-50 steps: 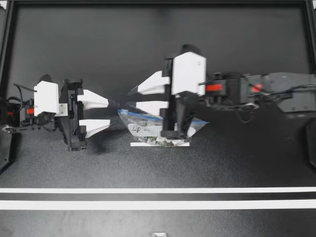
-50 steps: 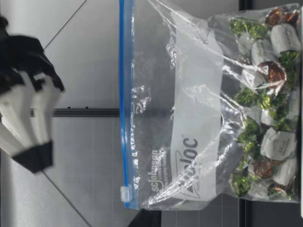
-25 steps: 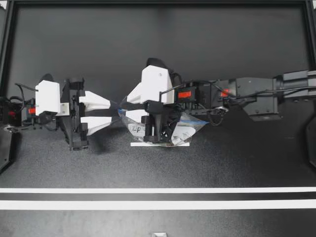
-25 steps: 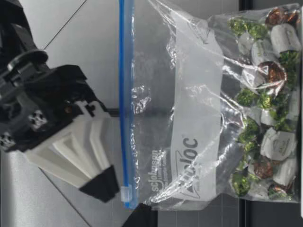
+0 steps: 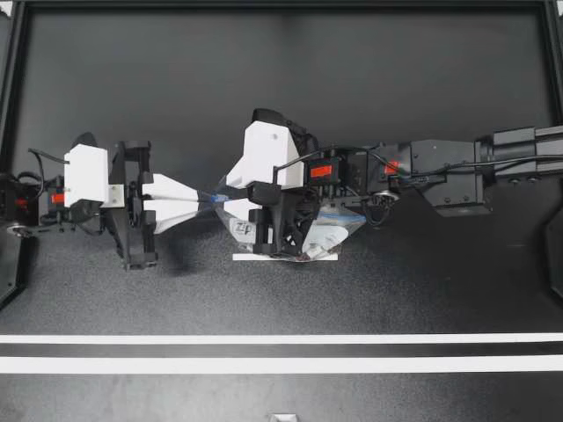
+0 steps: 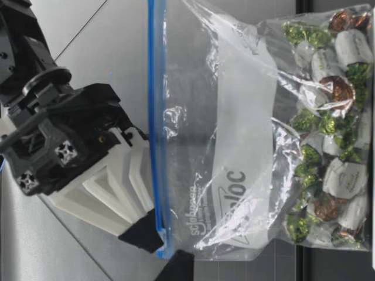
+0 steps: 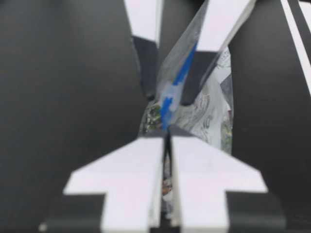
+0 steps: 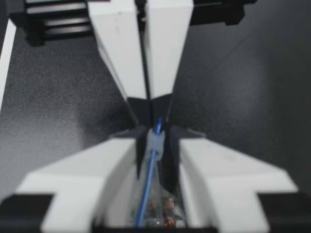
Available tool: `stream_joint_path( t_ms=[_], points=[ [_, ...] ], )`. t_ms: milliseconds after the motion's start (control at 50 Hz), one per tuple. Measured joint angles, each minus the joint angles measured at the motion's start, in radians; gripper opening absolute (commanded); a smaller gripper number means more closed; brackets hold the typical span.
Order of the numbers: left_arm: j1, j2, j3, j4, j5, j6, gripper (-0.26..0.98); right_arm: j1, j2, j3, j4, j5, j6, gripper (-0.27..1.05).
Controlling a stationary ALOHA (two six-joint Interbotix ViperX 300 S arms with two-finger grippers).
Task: Slide open the ziploc bag.
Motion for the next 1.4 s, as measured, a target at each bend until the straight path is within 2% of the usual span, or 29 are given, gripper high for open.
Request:
stream_joint_path(
  t_ms=[220, 500, 640, 1080, 1400],
  points=[
    [-0.005, -0.002, -0.002, 0.000, 0.000, 0.000, -0.14, 0.000, 0.002, -0.003, 0.000, 0.037, 0.002, 0.33],
    [-0.005, 0.000, -0.002, 0.000, 0.020, 0.000, -0.14, 0.002, 0.002, -0.008, 0.026, 0.072, 0.008, -0.01],
    [-0.005, -0.002, -0.006, 0.002, 0.021, 0.000, -0.14, 0.006, -0.017, -0.014, 0.032, 0.109, 0.008, -0.10],
    [-0.009, -0.006, -0.003, -0.002, 0.025, -0.002, -0.14, 0.009, -0.114, -0.018, 0.032, 0.434, -0.005, -0.11],
    [-0.009, -0.014, -0.005, 0.002, 0.021, 0.002, -0.14, 0.009, -0.114, -0.032, 0.032, 0.413, -0.003, -0.11]
  ],
)
